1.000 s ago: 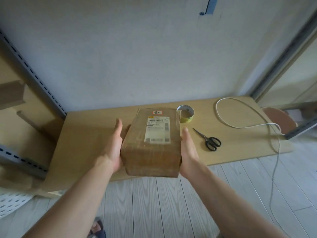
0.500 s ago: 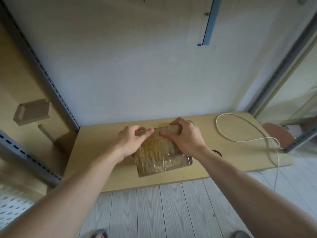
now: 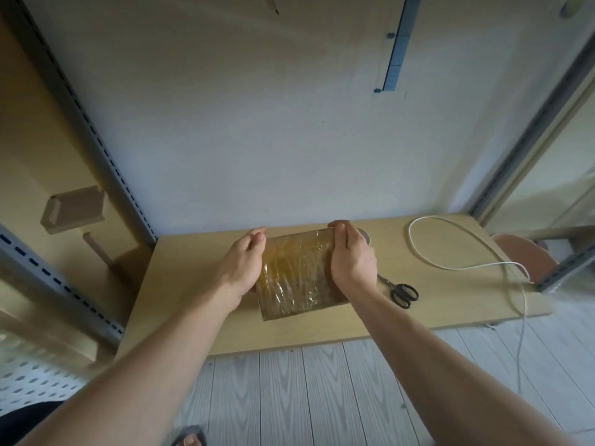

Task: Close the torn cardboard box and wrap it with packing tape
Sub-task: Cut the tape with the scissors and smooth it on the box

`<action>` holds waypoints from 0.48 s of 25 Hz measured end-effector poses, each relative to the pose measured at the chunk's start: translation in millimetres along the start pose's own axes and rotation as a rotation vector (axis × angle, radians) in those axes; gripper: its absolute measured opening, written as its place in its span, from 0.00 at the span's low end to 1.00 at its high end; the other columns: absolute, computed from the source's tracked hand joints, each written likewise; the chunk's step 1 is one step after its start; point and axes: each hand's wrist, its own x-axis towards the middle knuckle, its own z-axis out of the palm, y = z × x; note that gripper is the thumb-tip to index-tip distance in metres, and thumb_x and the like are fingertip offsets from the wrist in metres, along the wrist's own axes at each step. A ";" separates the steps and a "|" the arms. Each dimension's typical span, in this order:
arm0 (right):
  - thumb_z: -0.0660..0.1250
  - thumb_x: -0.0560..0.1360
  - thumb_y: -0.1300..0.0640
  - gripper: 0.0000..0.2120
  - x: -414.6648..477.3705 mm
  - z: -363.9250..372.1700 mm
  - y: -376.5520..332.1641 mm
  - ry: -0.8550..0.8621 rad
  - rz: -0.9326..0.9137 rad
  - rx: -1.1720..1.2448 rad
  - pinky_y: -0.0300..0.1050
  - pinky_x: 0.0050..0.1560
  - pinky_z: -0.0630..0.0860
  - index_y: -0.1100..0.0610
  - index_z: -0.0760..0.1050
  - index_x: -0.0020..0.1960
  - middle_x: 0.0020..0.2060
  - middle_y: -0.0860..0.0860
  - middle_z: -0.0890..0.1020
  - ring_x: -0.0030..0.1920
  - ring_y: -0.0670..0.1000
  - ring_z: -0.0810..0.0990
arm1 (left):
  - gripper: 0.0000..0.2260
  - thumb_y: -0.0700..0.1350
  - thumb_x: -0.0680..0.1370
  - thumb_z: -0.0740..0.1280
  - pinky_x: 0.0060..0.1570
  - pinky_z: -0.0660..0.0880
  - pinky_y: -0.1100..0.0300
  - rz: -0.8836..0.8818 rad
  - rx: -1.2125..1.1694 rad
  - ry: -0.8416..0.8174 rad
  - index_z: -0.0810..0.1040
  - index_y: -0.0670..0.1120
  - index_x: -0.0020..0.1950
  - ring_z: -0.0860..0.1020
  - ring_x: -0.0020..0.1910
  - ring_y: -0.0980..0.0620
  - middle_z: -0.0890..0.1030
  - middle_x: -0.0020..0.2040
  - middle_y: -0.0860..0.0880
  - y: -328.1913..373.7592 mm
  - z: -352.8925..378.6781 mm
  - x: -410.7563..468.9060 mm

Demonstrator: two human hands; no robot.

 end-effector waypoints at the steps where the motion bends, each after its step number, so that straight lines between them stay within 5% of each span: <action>1: 0.49 0.84 0.49 0.17 -1.7 0.3 1.3 -0.018 0.017 0.036 0.47 0.46 0.70 0.51 0.75 0.59 0.39 0.40 0.73 0.50 0.57 0.78 | 0.21 0.56 0.86 0.56 0.68 0.62 0.59 0.015 -0.059 0.009 0.69 0.52 0.77 0.69 0.74 0.50 0.70 0.75 0.53 -6.3 3.8 -10.4; 3: 0.57 0.82 0.45 0.18 -1.0 -5.0 11.0 -0.149 0.041 0.194 0.46 0.56 0.70 0.50 0.69 0.69 0.51 0.40 0.75 0.60 0.54 0.76 | 0.32 0.66 0.76 0.68 0.66 0.66 0.59 -0.029 -0.171 -0.063 0.70 0.51 0.76 0.73 0.71 0.52 0.77 0.69 0.56 -15.6 14.3 -23.3; 6: 0.80 0.63 0.42 0.54 -3.9 -13.2 29.8 -0.397 -0.044 0.165 0.48 0.69 0.67 0.45 0.50 0.78 0.66 0.46 0.68 0.68 0.48 0.68 | 0.45 0.63 0.61 0.81 0.63 0.76 0.56 -0.005 -0.119 -0.160 0.72 0.48 0.72 0.83 0.57 0.58 0.85 0.56 0.56 -32.8 13.2 -24.8; 9: 0.83 0.56 0.39 0.60 -15.4 -8.7 38.4 -0.278 -0.075 0.087 0.49 0.68 0.70 0.42 0.50 0.77 0.69 0.47 0.69 0.68 0.48 0.69 | 0.34 0.56 0.70 0.79 0.65 0.76 0.47 0.056 -0.164 -0.214 0.73 0.43 0.70 0.84 0.55 0.55 0.86 0.55 0.52 -29.5 10.5 -22.6; 12: 0.85 0.54 0.43 0.62 -19.0 -8.9 53.1 -0.352 -0.065 0.148 0.50 0.65 0.75 0.39 0.50 0.77 0.64 0.43 0.76 0.63 0.46 0.76 | 0.30 0.57 0.73 0.76 0.52 0.78 0.45 0.152 -0.125 -0.168 0.74 0.31 0.58 0.75 0.34 0.48 0.79 0.40 0.46 -21.7 12.2 -34.0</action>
